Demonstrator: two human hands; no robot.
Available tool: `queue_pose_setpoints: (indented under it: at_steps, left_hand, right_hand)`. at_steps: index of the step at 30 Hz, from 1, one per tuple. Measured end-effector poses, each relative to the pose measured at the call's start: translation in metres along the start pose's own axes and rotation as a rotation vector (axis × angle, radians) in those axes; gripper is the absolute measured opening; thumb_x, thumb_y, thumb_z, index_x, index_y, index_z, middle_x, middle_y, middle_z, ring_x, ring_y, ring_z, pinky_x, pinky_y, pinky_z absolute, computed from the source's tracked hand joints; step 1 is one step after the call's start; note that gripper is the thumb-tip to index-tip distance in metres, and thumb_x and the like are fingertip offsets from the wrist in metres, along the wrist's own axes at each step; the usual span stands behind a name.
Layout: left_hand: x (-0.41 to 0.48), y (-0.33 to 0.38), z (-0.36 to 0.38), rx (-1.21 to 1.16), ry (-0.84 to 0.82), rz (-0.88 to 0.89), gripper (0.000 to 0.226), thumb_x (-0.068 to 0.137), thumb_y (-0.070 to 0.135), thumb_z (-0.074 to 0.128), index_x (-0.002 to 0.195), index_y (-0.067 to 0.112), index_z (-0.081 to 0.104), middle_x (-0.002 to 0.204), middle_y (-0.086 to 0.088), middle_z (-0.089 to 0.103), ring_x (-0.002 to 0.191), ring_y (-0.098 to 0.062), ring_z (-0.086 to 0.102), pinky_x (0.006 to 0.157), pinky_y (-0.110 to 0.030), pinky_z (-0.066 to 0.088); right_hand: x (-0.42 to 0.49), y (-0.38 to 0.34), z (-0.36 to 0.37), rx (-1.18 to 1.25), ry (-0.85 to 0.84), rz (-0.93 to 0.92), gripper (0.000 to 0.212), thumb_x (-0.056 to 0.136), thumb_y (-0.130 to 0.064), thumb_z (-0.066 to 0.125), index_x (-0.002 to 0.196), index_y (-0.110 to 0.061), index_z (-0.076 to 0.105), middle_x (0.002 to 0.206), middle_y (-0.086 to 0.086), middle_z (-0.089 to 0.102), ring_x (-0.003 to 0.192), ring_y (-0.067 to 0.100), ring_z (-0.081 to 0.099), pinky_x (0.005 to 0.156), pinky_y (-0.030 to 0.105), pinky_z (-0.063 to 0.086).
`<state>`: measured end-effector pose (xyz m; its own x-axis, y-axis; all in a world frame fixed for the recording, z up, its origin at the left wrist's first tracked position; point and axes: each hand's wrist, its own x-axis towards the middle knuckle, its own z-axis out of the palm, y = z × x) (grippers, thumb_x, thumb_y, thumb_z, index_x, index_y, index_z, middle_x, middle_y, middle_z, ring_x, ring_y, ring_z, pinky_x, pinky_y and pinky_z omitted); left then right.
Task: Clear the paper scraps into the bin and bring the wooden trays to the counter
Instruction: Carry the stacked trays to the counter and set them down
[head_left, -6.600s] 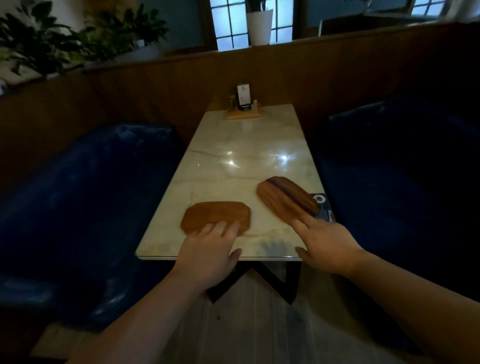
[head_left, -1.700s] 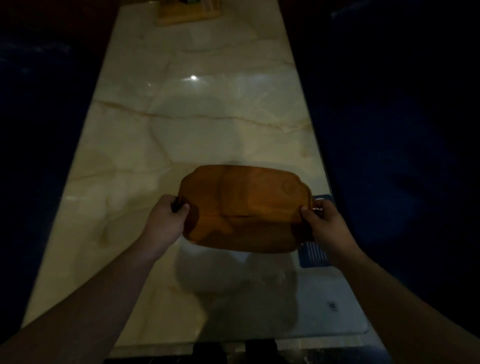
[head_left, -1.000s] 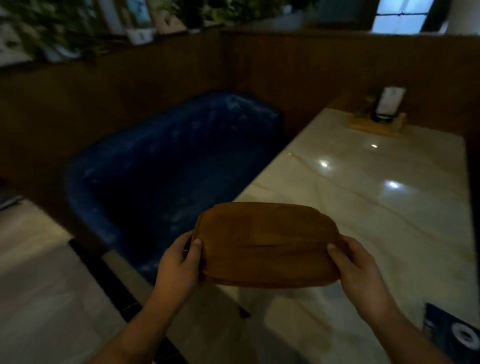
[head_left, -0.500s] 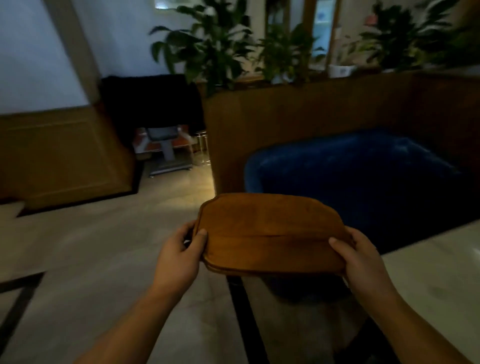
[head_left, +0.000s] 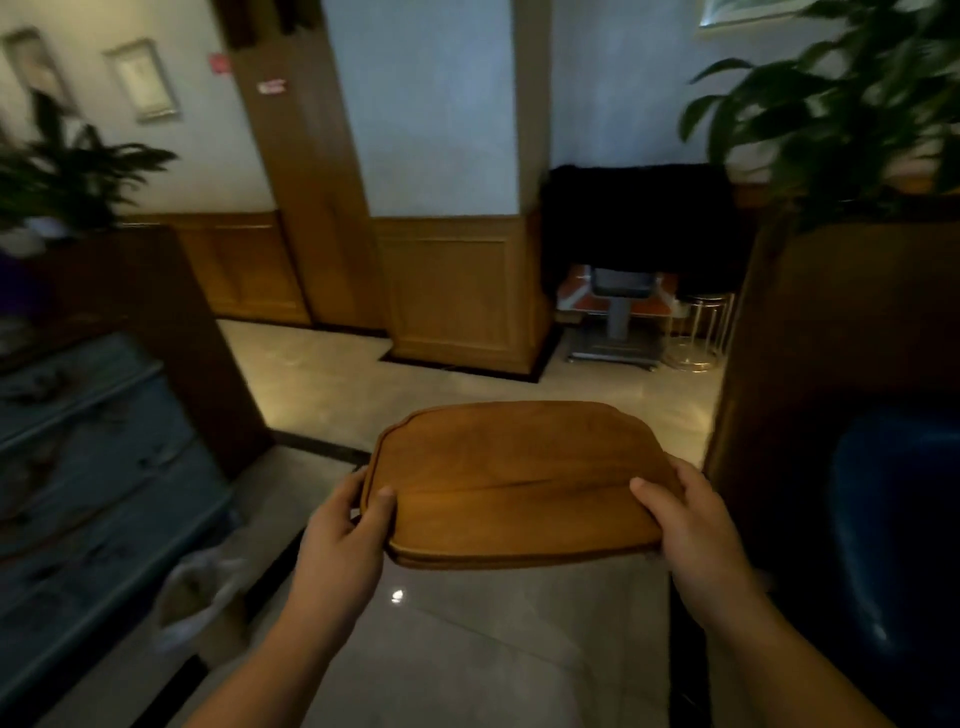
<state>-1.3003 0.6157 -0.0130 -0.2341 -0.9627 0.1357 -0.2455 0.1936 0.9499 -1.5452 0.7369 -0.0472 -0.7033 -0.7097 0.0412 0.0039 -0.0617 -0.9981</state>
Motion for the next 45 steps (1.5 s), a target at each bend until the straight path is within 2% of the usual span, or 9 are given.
queue_pose_setpoints:
  at_steps: [4,9,13,16,20,27,34,41,45]
  left_hand:
    - [0.038,-0.005,-0.026,-0.004,0.166,-0.078,0.024,0.092,0.035,0.052,0.115,0.030,0.057,0.098,-0.005,0.068,0.086,-0.021,0.066,0.077,-0.044,0.056]
    - [0.076,-0.009,-0.069,-0.002,0.408,-0.096,0.023,0.094,0.032,0.050,0.117,0.029,0.054,0.090,0.001,0.065,0.071,-0.010,0.063,0.052,-0.019,0.049]
    - [0.091,-0.013,-0.122,0.015,0.540,-0.135,0.030,0.092,0.036,0.052,0.120,0.026,0.057,0.096,0.001,0.066,0.085,-0.019,0.065,0.080,-0.045,0.056]
    - [0.100,-0.023,-0.182,0.022,0.639,-0.152,0.031,0.090,0.042,0.052,0.118,0.028,0.057,0.094,-0.006,0.067,0.082,-0.027,0.066,0.077,-0.053,0.056]
    - [0.113,-0.030,-0.264,0.025,0.712,-0.131,0.012,0.093,0.038,0.050,0.094,0.035,0.061,0.080,-0.010,0.066,0.075,-0.029,0.065,0.079,-0.053,0.056]
    - [0.131,-0.042,-0.414,0.007,0.782,-0.099,0.015,0.095,0.035,0.048,0.086,0.035,0.060,0.071,-0.002,0.065,0.070,-0.021,0.066,0.070,-0.035,0.055]
    - [0.143,-0.047,-0.548,0.096,0.863,-0.096,0.020,0.096,0.034,0.047,0.105,0.025,0.063,0.078,-0.002,0.069,0.060,-0.004,0.066,0.047,-0.012,0.047]
    - [0.158,-0.086,-0.636,0.148,0.949,-0.211,0.016,0.094,0.035,0.049,0.090,0.031,0.065,0.078,-0.010,0.070,0.073,-0.024,0.068,0.076,-0.043,0.057]
    - [0.182,-0.121,-0.684,0.164,0.999,-0.257,0.016,0.095,0.031,0.050,0.089,0.029,0.065,0.083,-0.021,0.070,0.077,-0.032,0.069,0.075,-0.042,0.059]
  right_hand:
    - [0.063,-0.009,0.061,-0.007,-0.180,-0.011,0.044,0.093,-0.032,0.055,0.136,-0.027,0.045,0.108,-0.007,0.060,0.094,0.015,0.059,0.066,0.028,0.044]
    - [0.112,-0.021,0.146,-0.033,-0.395,-0.041,0.041,0.092,-0.038,0.055,0.132,-0.029,0.050,0.102,0.001,0.064,0.087,0.021,0.063,0.061,0.030,0.045]
    - [0.125,-0.030,0.217,-0.037,-0.571,-0.073,0.028,0.091,-0.038,0.056,0.120,-0.035,0.057,0.088,0.001,0.062,0.075,0.020,0.060,0.055,0.030,0.044]
    - [0.124,-0.037,0.291,-0.013,-0.712,-0.081,0.018,0.092,-0.037,0.055,0.109,-0.037,0.058,0.099,0.006,0.063,0.081,0.023,0.060,0.057,0.031,0.044]
    - [0.110,-0.048,0.386,-0.019,-0.800,-0.114,0.038,0.091,-0.042,0.054,0.124,-0.024,0.055,0.100,0.003,0.062,0.086,0.021,0.060,0.061,0.029,0.044]
    - [0.072,-0.073,0.561,0.040,-0.890,-0.100,0.037,0.094,-0.036,0.052,0.123,-0.014,0.054,0.093,0.006,0.060,0.080,0.023,0.058,0.060,0.031,0.043]
    - [0.034,-0.101,0.709,0.103,-1.052,-0.133,0.028,0.093,-0.035,0.054,0.111,-0.014,0.060,0.086,0.004,0.064,0.072,0.016,0.061,0.058,0.031,0.043]
    - [0.007,-0.083,0.839,0.075,-1.196,-0.083,0.024,0.093,-0.034,0.055,0.103,-0.016,0.065,0.090,0.008,0.071,0.086,0.026,0.068,0.071,0.037,0.049]
    - [0.004,-0.060,0.918,0.053,-1.257,-0.065,0.025,0.091,-0.038,0.057,0.102,-0.017,0.065,0.084,0.004,0.068,0.081,0.023,0.065,0.066,0.035,0.046]
